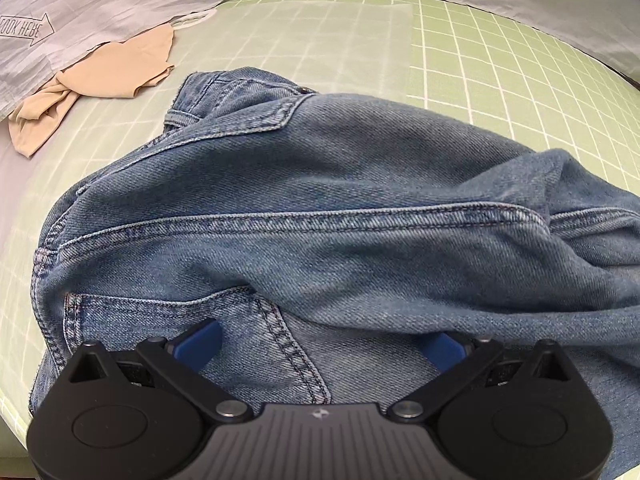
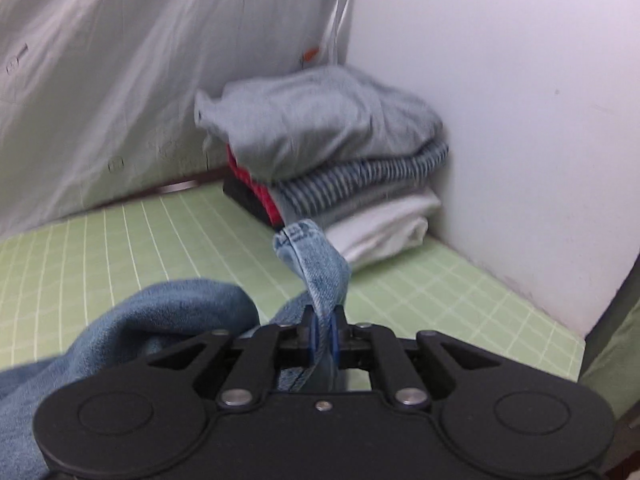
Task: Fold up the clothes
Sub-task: 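Grasp the sleeve cuff with the right gripper and lift it, then lower the held denim hem and open the right gripper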
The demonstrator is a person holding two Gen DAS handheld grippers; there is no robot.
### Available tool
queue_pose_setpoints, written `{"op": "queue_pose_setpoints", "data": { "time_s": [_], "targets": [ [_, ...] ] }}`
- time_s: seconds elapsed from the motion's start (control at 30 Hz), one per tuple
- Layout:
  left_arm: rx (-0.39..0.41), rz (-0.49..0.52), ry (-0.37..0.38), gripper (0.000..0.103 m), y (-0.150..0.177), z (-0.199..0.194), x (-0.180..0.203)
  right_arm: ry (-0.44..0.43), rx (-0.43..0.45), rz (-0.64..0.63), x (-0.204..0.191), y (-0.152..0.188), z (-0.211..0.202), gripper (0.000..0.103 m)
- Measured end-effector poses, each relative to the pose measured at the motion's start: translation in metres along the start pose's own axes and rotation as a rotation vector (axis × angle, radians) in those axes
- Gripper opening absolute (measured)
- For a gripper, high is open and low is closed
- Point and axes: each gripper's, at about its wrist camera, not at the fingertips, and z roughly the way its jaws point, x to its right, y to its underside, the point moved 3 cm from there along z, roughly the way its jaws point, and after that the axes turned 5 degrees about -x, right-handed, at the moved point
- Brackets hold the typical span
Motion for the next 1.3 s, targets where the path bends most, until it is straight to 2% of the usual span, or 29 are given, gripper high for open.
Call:
{"op": "queue_pose_setpoints", "data": {
  "time_s": [0.03, 0.07, 0.1, 0.13, 0.17, 0.23, 0.33, 0.43, 0.47, 0.5, 0.53, 0.57, 0.6, 0.63, 0.67, 0.77, 0.93, 1.0, 1.07, 1.1, 1.17, 1.23, 1.3],
  "targets": [
    [-0.002, 0.000, 0.000, 0.103, 0.000, 0.000, 0.000, 0.012, -0.037, 0.015, 0.003, 0.006, 0.005, 0.010],
    [-0.006, 0.000, -0.001, 0.103, -0.001, 0.000, 0.000, 0.022, -0.058, 0.036, 0.007, 0.011, 0.007, 0.019],
    [-0.013, -0.001, -0.002, 0.103, -0.002, 0.000, 0.000, 0.025, -0.044, 0.063, 0.012, 0.011, 0.003, 0.026],
    [-0.021, -0.001, -0.003, 0.103, -0.003, 0.001, 0.000, 0.026, -0.022, 0.082, 0.014, 0.010, 0.000, 0.042],
    [-0.029, 0.002, -0.004, 0.103, -0.004, 0.001, 0.000, 0.026, 0.002, 0.095, 0.015, 0.007, -0.004, 0.047],
    [-0.046, 0.009, -0.006, 0.103, -0.006, 0.001, 0.000, 0.005, 0.034, 0.110, 0.014, -0.001, -0.010, 0.047],
    [-0.053, 0.001, -0.001, 0.103, -0.009, 0.001, -0.001, -0.102, 0.026, 0.132, 0.001, -0.010, -0.005, 0.058],
    [-0.062, 0.001, 0.003, 0.103, -0.010, 0.002, -0.002, -0.218, -0.051, 0.167, -0.019, -0.009, 0.013, 0.063],
    [-0.064, 0.005, 0.005, 0.103, -0.010, 0.002, -0.002, -0.244, -0.084, 0.186, -0.025, -0.007, 0.020, 0.069],
    [-0.066, 0.007, 0.010, 0.103, -0.010, 0.001, -0.003, -0.257, -0.123, 0.203, -0.031, -0.004, 0.028, 0.070],
    [-0.069, 0.004, 0.019, 0.103, -0.010, 0.000, -0.005, -0.251, -0.152, 0.206, -0.036, -0.001, 0.033, 0.067],
    [-0.070, 0.000, 0.031, 0.103, -0.010, -0.002, -0.007, -0.243, -0.165, 0.197, -0.040, 0.002, 0.036, 0.044],
    [-0.066, -0.009, 0.045, 0.103, -0.010, -0.005, -0.010, -0.233, -0.152, 0.169, -0.042, 0.003, 0.032, 0.026],
    [-0.056, -0.022, 0.058, 0.103, -0.011, -0.010, -0.015, -0.223, -0.138, 0.142, -0.045, 0.004, 0.028, 0.020],
    [-0.047, -0.035, 0.070, 0.103, -0.011, -0.014, -0.020, -0.190, -0.112, 0.105, -0.046, 0.004, 0.021, 0.019],
    [-0.008, -0.088, 0.091, 0.103, -0.014, -0.028, -0.037, -0.019, -0.051, -0.002, -0.040, 0.009, -0.001, 0.018],
    [0.065, -0.184, 0.112, 0.103, -0.031, -0.048, -0.070, 0.097, -0.137, -0.054, -0.033, 0.024, -0.009, 0.021],
    [0.085, -0.204, 0.113, 0.103, -0.043, -0.050, -0.081, 0.129, -0.152, -0.081, -0.037, 0.026, -0.008, 0.026],
    [0.100, -0.218, 0.108, 0.103, -0.055, -0.050, -0.089, 0.135, -0.112, -0.068, -0.042, 0.020, -0.016, 0.044],
    [0.105, -0.228, 0.100, 0.103, -0.059, -0.051, -0.091, 0.127, -0.098, -0.061, -0.047, 0.017, -0.018, 0.049],
    [0.107, -0.247, 0.098, 0.103, -0.073, -0.048, -0.097, 0.070, -0.093, -0.045, -0.065, 0.009, -0.016, 0.067],
    [0.102, -0.264, 0.105, 0.103, -0.088, -0.042, -0.099, 0.014, -0.087, -0.030, -0.083, 0.001, -0.014, 0.077],
    [0.087, -0.277, 0.116, 0.103, -0.104, -0.033, -0.099, -0.043, -0.081, -0.015, -0.101, -0.007, -0.013, 0.081]
  ]
}}
